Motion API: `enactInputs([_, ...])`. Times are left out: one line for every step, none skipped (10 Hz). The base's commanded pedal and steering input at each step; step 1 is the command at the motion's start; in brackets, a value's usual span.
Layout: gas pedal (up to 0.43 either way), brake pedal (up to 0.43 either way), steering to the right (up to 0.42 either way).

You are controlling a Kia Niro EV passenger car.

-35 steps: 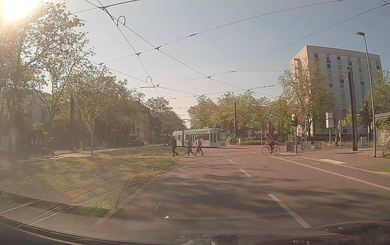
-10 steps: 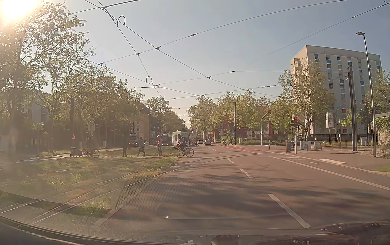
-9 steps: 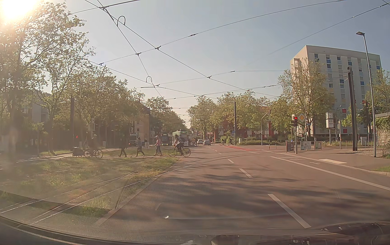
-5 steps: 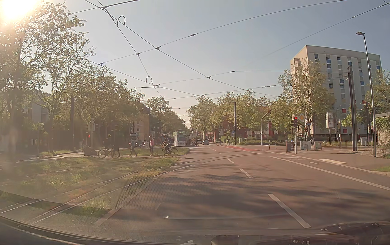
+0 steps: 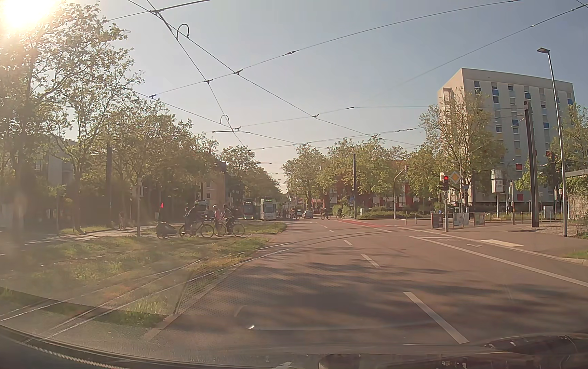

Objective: Follow the waypoints while adhering to traffic rules and regulations

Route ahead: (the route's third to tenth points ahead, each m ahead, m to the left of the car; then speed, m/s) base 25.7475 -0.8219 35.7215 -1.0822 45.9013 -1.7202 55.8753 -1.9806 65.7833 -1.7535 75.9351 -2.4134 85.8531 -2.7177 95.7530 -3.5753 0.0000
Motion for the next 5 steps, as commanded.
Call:
enactInputs([0.0, 0.268, -0.013])
enactInputs([0.0, 0.268, -0.013])
enactInputs([0.0, 0.268, -0.012])
enactInputs([0.0, 0.268, -0.012])
enactInputs([0.0, 0.268, -0.013])
